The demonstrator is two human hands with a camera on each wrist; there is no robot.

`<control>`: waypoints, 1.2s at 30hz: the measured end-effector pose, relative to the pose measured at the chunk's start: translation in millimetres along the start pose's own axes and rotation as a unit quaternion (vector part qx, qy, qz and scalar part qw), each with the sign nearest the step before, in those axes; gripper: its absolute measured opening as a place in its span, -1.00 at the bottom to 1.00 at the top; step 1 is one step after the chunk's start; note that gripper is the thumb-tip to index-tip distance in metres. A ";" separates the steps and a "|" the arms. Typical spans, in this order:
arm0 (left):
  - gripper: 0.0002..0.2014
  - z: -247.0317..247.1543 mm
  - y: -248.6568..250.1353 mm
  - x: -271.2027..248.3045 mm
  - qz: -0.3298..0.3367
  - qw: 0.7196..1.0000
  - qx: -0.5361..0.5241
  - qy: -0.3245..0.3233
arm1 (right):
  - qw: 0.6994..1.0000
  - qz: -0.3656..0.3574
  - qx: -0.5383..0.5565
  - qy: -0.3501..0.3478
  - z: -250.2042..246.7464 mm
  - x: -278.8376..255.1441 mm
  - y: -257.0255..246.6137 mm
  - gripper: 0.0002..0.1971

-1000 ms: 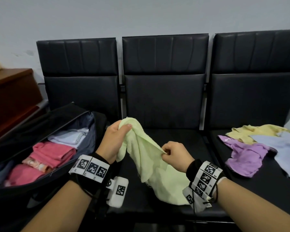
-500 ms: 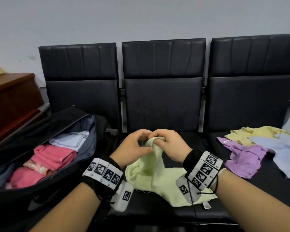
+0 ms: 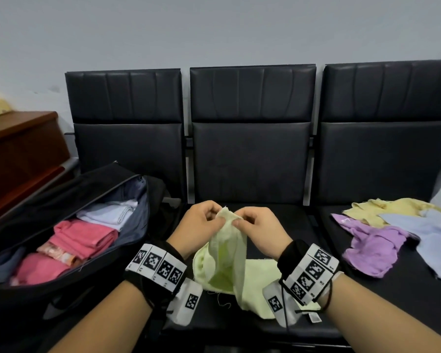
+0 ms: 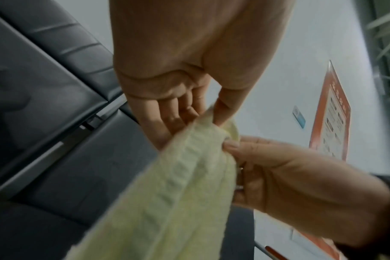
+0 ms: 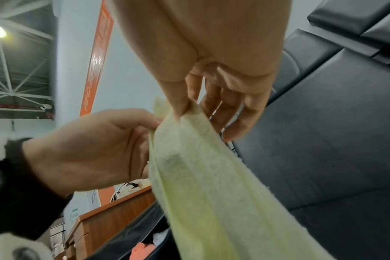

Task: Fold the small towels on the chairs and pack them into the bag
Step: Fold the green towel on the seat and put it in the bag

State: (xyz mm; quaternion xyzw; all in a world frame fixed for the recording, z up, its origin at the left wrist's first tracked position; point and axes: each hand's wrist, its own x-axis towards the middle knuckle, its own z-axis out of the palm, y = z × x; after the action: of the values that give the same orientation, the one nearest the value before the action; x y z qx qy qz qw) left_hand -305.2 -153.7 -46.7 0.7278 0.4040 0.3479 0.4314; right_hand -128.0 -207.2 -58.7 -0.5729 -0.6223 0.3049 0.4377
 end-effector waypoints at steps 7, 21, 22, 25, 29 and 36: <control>-0.90 -6.9 4.8 -1.4 0.111 0.990 0.088 0.027 | 0.995 -0.029 -0.097 0.020 5.4 1.2 -3.2 -0.87; -0.87 -86.9 30.9 7.0 0.110 0.932 -0.149 0.313 | 0.971 0.073 -0.217 -0.062 -11.4 -6.3 59.2 -0.89; -0.83 -98.7 24.9 8.2 0.095 0.922 -0.148 0.346 | 0.970 0.077 -0.227 -0.042 -18.8 -5.3 62.7 -0.90; -0.65 -119.5 1.9 12.6 0.041 0.913 -0.118 0.388 | 0.977 0.069 -0.192 0.070 -38.9 2.8 65.0 -0.84; -0.72 -101.7 -26.5 13.7 -0.071 0.937 -0.136 0.312 | 0.990 0.007 -0.084 0.115 -45.0 15.6 36.5 -0.87; -0.69 -37.4 -14.6 8.4 -0.077 0.992 -0.073 0.069 | 0.998 -0.027 -0.054 0.004 -25.4 17.9 -12.5 -0.70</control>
State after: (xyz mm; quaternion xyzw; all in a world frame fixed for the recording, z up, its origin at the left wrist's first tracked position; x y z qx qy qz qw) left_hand -337.8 -128.8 -44.2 0.6355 0.4611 0.3920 0.4794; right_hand -110.1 -194.8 -33.2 -0.5798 -0.6515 0.2566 0.4166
